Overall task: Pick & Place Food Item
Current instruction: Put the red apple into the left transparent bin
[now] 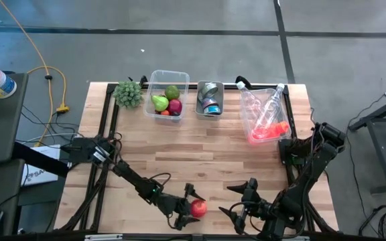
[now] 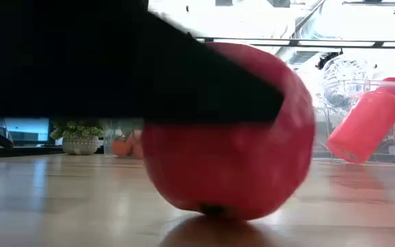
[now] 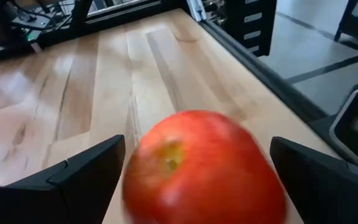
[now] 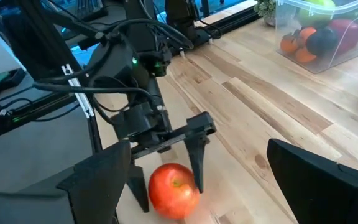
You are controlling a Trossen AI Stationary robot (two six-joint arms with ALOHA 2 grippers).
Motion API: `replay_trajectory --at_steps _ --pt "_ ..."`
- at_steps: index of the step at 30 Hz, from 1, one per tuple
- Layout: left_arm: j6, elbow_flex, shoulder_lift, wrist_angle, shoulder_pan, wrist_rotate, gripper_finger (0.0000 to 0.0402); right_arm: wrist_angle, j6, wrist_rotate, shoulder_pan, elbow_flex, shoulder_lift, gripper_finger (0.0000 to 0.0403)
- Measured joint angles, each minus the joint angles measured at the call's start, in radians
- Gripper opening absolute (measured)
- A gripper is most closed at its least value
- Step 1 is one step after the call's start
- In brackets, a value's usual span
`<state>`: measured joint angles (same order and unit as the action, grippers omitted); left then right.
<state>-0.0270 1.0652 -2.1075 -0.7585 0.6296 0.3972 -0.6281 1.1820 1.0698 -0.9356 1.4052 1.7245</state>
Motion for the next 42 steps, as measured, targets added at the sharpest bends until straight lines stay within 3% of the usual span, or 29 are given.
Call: replay_trajectory --at_steps 9,18,28,33,37,42 --pt "0.061 0.000 -0.022 0.097 -0.040 -0.005 0.0381 0.000 -0.006 0.000 0.000 0.000 0.000 0.0366" --pt "0.060 0.000 -0.034 0.093 -0.040 -0.027 0.0285 -0.003 -0.008 -0.003 0.000 0.000 0.000 0.0366" --pt "0.078 -0.001 -0.021 0.091 -0.040 0.002 0.0286 -0.004 -0.008 -0.004 0.000 0.000 0.000 0.0366" --pt "0.138 -0.001 0.086 0.208 -0.041 0.000 0.0282 -0.004 -0.009 -0.024 0.000 0.000 0.000 0.0366" --pt "0.186 -0.001 0.224 0.442 -0.066 -0.003 0.0282 -0.003 -0.032 -0.030 0.000 0.000 0.000 0.0366" --pt "0.363 -0.001 0.450 0.744 -0.126 0.002 0.0282 -0.004 -0.082 -0.031 0.000 0.000 0.000 0.0366"
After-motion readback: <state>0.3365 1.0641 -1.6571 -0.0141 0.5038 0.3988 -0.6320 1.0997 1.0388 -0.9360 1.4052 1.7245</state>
